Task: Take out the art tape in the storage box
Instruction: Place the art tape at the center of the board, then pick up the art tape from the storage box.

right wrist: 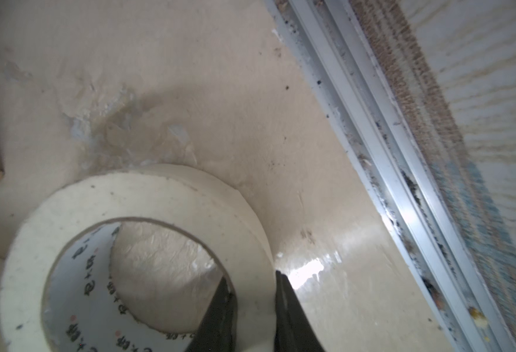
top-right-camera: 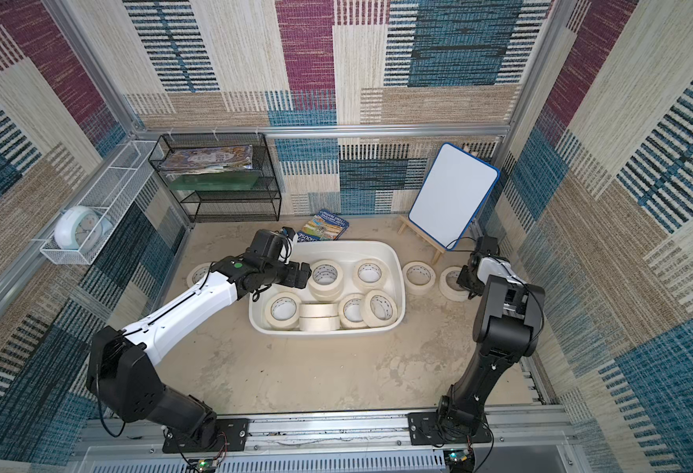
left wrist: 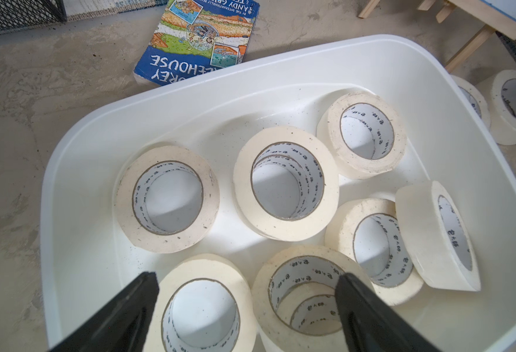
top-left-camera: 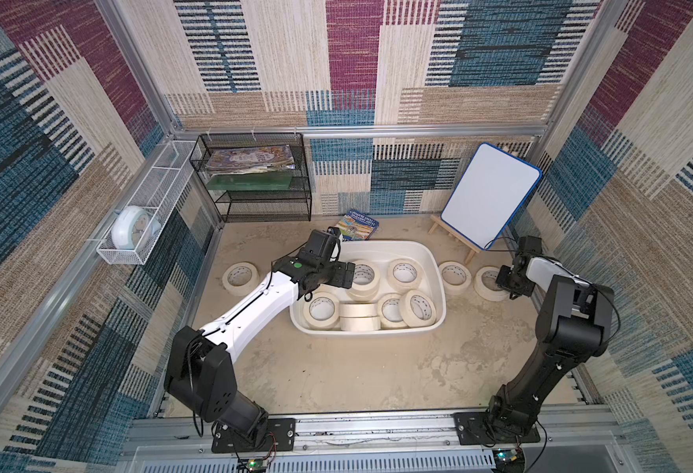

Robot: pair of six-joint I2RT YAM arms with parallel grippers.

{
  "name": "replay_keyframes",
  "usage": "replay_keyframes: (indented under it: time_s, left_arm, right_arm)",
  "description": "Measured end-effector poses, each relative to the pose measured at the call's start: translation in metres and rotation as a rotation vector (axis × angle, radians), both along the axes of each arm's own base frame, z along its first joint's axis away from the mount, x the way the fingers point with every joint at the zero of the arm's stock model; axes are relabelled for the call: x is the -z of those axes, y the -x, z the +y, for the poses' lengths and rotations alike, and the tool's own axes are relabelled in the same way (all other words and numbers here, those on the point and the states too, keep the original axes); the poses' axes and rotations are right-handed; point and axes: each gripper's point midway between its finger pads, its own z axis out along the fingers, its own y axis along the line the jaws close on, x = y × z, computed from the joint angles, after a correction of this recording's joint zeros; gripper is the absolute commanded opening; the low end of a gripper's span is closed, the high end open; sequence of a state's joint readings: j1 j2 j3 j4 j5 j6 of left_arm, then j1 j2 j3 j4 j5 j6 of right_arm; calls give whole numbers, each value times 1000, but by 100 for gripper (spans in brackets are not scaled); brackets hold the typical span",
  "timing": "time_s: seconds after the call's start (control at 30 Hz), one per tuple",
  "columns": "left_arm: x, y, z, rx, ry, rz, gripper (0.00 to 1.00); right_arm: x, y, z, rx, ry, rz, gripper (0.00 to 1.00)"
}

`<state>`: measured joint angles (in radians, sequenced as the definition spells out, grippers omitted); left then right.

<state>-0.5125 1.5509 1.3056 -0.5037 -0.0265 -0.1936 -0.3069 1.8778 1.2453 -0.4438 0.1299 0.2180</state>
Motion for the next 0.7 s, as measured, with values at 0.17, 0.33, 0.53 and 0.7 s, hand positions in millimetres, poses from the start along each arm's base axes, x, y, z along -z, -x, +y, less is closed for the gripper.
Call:
replay_keyframes:
  time_s: [0.17,0.33,0.53,0.7]
  left_arm:
    - [1,-3,1,-4,-15,3,96]
    - [-3,-13,-1,-9,-40,-9,97]
    - [-5,-25,-5,-4,-66,-22,96]
    - [6,-40,-17,15,-83,-8,92]
  right_arm:
    - [2,-14,4,-17,20,-37,0]
    - [0,-17,5,-20,39,-54,29]
    - [-13,-10,15,-34,30,-74,86]
    - [-61,-5,55,-106,35,-182,95]
